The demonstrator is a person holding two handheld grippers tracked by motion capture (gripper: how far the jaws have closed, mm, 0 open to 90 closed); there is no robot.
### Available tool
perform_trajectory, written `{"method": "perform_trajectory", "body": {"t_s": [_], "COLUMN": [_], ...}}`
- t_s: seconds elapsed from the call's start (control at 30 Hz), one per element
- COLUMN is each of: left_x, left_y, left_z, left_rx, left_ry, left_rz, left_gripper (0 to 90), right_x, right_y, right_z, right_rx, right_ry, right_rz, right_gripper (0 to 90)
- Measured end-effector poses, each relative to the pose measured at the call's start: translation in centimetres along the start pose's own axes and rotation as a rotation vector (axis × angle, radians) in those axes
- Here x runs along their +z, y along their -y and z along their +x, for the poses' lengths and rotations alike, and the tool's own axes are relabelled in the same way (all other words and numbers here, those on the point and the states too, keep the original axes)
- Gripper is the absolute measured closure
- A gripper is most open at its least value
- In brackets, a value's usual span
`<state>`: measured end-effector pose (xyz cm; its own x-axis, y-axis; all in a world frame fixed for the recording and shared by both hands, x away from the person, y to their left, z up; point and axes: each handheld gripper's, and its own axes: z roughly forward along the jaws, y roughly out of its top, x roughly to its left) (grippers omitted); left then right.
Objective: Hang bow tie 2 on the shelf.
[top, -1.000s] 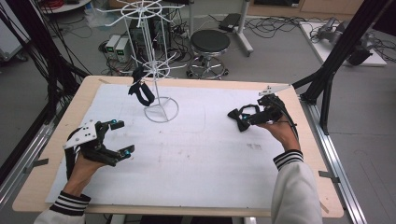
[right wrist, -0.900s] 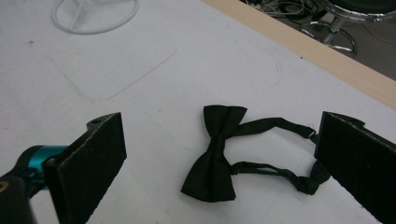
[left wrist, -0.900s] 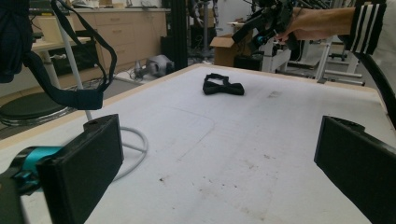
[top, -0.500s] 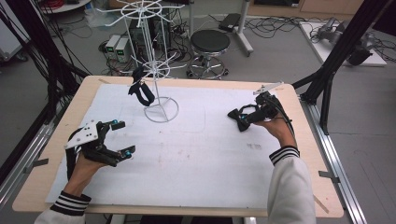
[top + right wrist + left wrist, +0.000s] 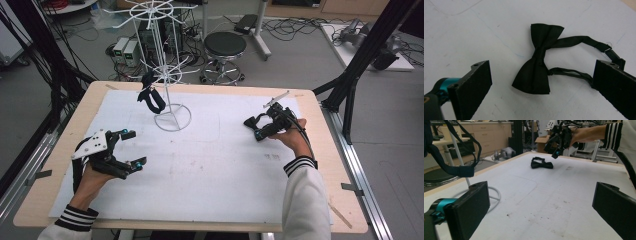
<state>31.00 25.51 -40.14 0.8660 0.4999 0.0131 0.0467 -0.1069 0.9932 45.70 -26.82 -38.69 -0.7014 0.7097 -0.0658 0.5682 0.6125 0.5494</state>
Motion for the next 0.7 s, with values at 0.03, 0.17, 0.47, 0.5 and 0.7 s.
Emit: {"method": "perform_trajectory", "body": {"t_s": [0.03,0.17,0.47,0.5,0.7], "left_x": [0.0,-0.1,-0.1,-0.1,-0.1], "left_y": [0.0,0.0,0.0,0.0,0.0], "left_z": [0.0,0.1,0.0,0.0,0.0], "left_rx": [0.001,-0.002,-0.002,-0.002,-0.003], "left_ry": [-0.003,-0.002,-0.002,-0.002,0.000], "left_rz": [0.001,-0.005,-0.005,-0.005,-0.004], "left_gripper": [1.8,1.7,1.7,1.7,1.7], "right_x": [0.1,0.9,1.9,2.0,2.5], "right_y": [0.0,0.1,0.1,0.1,0.2], "right_z": [0.0,0.2,0.2,0.2,0.0], "right_rx": [-0.005,0.013,0.041,0.052,0.092], "right_ry": [-0.003,-0.030,-0.032,-0.032,-0.044], "right_rz": [0.008,0.058,0.127,0.130,0.157], "right_gripper": [5.6,6.0,16.5,17.8,25.3]}}
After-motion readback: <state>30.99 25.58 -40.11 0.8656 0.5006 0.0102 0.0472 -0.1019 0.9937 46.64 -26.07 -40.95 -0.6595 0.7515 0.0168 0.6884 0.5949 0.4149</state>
